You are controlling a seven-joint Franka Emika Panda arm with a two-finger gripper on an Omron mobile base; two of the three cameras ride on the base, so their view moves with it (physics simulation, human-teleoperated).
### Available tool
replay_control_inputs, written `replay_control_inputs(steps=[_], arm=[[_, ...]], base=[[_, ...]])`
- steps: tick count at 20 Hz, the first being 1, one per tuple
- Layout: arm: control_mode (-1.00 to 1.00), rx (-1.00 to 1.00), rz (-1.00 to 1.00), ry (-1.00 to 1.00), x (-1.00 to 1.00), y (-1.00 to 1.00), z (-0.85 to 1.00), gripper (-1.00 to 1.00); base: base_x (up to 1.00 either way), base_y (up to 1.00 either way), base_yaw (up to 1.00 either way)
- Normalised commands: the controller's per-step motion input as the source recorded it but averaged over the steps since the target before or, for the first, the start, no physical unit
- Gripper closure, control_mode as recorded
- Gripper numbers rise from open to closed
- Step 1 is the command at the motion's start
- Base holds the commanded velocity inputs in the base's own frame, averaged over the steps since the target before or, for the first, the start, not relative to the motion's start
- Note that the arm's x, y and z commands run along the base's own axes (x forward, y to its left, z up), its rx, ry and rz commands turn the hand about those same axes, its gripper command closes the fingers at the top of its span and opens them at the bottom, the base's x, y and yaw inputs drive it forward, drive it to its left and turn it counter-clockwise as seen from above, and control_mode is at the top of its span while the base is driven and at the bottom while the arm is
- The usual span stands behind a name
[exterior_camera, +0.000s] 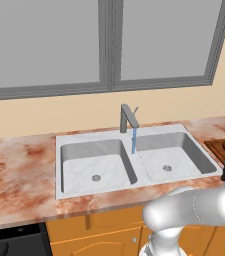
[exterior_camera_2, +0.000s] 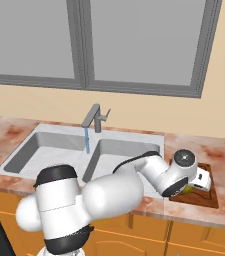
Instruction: Pick the mango, orange from the sink and place them on the cutting board to airdry. Then turn off the sink faucet.
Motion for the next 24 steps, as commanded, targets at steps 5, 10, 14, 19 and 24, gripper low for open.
replay_control_inputs(steps=[5, 10, 14, 19, 24], arm=[[-1.00, 0.00, 0.01, 0.00, 0.15, 0.00, -0.13, 1.00], [-1.00, 0.00, 0.01, 0.00, 0.14, 0.00, -0.17, 1.00], [-1.00, 0.00, 0.01, 0.00, 0.15, 0.00, -0.19, 1.00], [-1.00, 0.00, 0.01, 0.00, 0.16, 0.00, -0.17, 1.00], [-1.00, 0.00, 0.01, 0.00, 0.19, -0.04, -0.15, 1.00]], base=[[0.00, 0.00, 0.00], [0.00, 0.00, 0.00], [0.00, 0.00, 0.00], [0.00, 0.00, 0.00], [0.00, 0.00, 0.00]])
